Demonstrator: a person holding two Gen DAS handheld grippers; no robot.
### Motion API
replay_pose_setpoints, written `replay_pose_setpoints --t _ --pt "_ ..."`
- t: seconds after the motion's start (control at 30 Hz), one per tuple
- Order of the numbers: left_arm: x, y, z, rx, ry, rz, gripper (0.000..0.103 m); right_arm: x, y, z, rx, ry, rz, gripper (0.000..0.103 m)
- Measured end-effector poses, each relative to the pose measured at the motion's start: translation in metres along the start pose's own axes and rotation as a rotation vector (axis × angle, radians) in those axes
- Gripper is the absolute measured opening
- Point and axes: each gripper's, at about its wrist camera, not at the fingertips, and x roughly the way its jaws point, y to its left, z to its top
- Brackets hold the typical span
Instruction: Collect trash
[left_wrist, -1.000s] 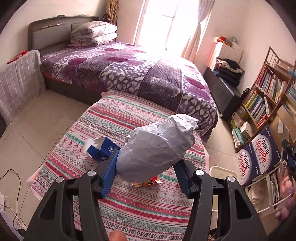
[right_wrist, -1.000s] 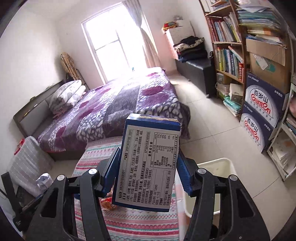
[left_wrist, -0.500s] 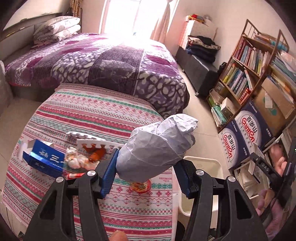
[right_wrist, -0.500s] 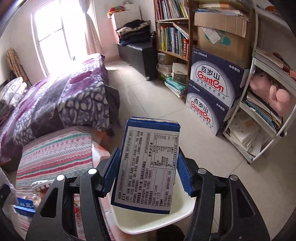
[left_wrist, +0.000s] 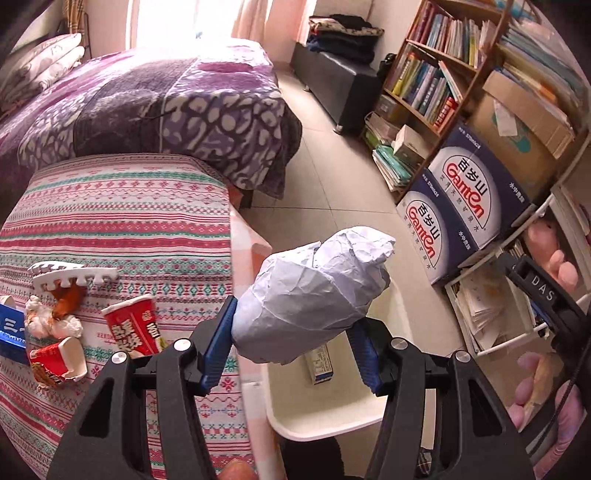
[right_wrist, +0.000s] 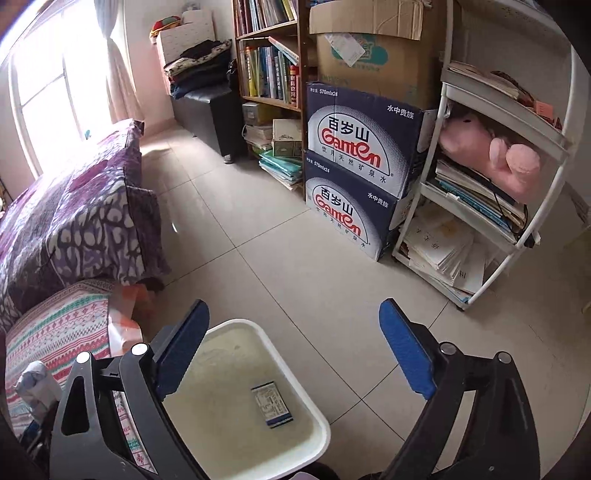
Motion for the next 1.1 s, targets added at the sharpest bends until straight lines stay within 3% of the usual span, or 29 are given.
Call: replay_pose_setpoints --t 0.3,0.43,0.6,0.87,1.1 --pt "0.023 -0.046 0.000 0.054 0.041 -0.057 0.061 0.003 -0.028 0.008 0.082 0.007 -0.008 0.093" --pt "0.019 -0.056 0.001 0.071 0.030 -0.066 0.079 0.002 -0.034 0.009 0.104 0.002 -0.014 0.094" --pt "0.011 -0.053 0.002 0.076 0.017 -0.049 0.085 0.001 -0.036 0.007 0.129 -0.006 -0.011 0.096" --pt "0.002 -0.013 -0.007 0.068 -0.008 0.094 0.087 0.001 -0.006 -0.004 0.082 0.042 0.045 0.096" --pt "0.013 0.057 -0.016 -0.018 0.015 0.342 0.088 0.000 0.035 -0.018 -0.002 0.095 0.104 0.096"
